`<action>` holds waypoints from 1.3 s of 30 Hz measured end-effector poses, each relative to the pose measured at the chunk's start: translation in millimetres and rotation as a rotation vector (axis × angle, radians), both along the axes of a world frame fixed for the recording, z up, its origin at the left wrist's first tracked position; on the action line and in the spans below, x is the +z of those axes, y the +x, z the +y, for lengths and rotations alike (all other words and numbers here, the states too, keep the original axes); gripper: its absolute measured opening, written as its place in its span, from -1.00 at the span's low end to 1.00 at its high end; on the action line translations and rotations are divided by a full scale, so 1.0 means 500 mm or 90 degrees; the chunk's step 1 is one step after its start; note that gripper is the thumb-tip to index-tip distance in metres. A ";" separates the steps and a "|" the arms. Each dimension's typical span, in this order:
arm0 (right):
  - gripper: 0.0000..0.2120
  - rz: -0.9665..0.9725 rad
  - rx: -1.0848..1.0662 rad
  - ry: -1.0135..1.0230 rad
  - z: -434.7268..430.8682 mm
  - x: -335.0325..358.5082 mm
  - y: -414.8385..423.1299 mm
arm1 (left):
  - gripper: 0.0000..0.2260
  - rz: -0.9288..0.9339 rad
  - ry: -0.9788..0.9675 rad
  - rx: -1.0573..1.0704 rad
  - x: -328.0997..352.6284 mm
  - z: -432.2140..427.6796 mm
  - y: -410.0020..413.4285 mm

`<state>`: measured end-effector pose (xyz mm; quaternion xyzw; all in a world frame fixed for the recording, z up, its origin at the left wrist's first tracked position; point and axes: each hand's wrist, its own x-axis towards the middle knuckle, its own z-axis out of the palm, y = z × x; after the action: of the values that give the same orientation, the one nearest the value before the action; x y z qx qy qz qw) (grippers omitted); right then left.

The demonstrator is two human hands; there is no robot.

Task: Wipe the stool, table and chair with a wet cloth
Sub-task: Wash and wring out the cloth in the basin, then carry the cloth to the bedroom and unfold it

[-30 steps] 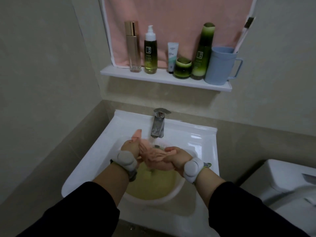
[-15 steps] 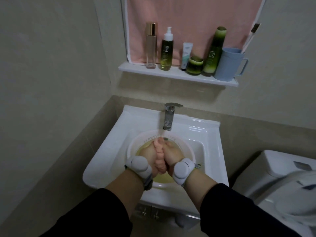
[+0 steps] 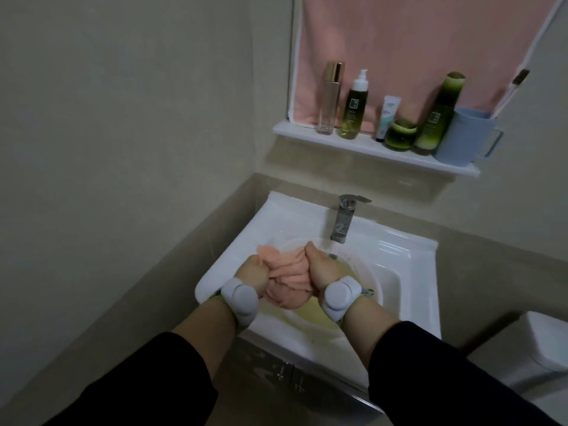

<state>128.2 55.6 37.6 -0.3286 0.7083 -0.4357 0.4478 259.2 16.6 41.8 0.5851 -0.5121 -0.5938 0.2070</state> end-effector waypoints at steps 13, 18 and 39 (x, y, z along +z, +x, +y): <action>-0.91 -0.143 0.351 -0.043 0.021 0.002 0.106 | -0.64 -0.107 -0.179 -0.003 0.019 0.134 0.127; -0.68 0.042 0.504 -0.064 0.045 -0.017 0.190 | -0.68 -0.193 -0.155 0.146 0.005 0.226 0.213; -0.85 0.027 0.992 -0.026 0.555 -0.027 0.871 | -0.57 0.406 -0.131 0.804 0.005 0.902 0.793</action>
<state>563.9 333.1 24.1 -0.7476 0.2734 -0.0020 0.6053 655.9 467.7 44.4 0.5456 -0.0431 -0.4512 0.7049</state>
